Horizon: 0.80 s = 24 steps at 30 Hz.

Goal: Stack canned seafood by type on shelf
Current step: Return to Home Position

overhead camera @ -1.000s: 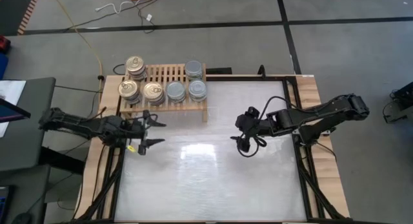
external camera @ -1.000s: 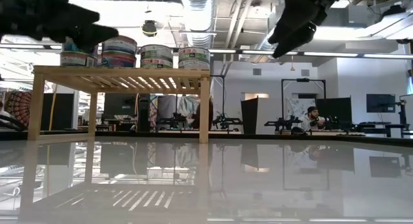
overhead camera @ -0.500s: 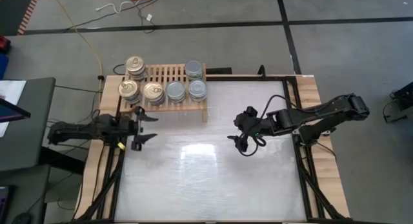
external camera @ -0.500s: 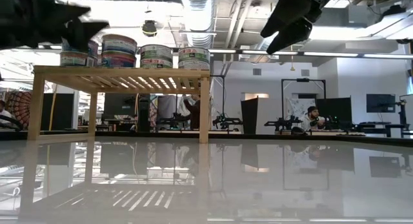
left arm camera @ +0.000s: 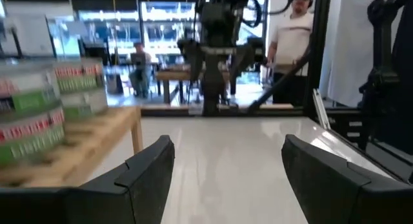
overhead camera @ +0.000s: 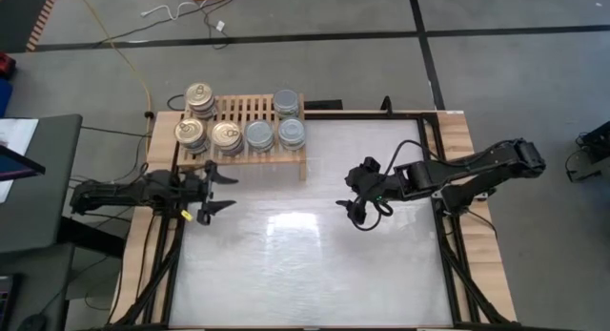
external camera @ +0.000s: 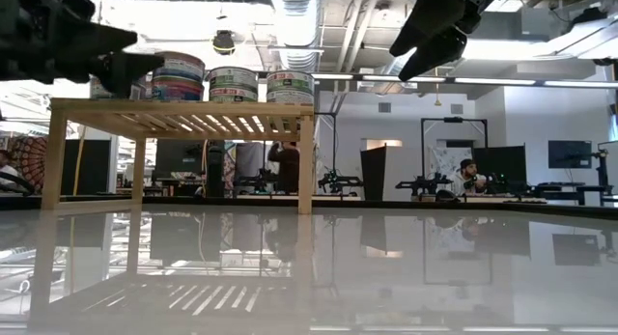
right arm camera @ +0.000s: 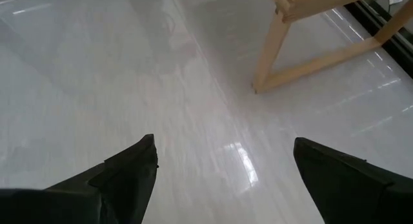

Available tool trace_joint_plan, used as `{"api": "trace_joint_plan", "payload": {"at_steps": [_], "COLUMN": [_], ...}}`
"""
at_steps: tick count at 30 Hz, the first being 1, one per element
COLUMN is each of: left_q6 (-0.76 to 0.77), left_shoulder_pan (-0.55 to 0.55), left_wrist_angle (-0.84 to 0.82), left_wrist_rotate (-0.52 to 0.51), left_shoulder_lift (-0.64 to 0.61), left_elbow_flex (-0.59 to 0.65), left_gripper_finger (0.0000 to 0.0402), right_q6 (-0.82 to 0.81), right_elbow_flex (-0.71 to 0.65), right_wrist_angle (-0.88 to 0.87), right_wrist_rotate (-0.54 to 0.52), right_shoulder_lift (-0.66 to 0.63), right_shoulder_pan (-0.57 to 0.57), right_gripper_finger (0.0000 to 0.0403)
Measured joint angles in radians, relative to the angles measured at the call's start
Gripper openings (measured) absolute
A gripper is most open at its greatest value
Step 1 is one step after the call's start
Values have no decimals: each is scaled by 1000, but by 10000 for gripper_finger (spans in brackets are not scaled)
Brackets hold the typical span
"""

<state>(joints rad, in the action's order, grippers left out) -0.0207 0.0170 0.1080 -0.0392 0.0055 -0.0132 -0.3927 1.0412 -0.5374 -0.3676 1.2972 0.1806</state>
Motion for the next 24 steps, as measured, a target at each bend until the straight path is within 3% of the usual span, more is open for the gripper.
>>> {"api": "trace_joint_plan", "payload": {"at_steps": [24], "left_q6": [40], "left_shoulder_pan": [0], "left_wrist_angle": [-82], "left_wrist_rotate": [9], "left_shoulder_lift": [5], "left_elbow_flex": [0], "left_gripper_finger": [274], "right_q6": [0], "right_elbow_flex": [0], "right_wrist_angle": [-1], "right_wrist_rotate": [0], "right_shoulder_lift": [0], "right_shoulder_pan": [0], "right_gripper_finger": [384]}}
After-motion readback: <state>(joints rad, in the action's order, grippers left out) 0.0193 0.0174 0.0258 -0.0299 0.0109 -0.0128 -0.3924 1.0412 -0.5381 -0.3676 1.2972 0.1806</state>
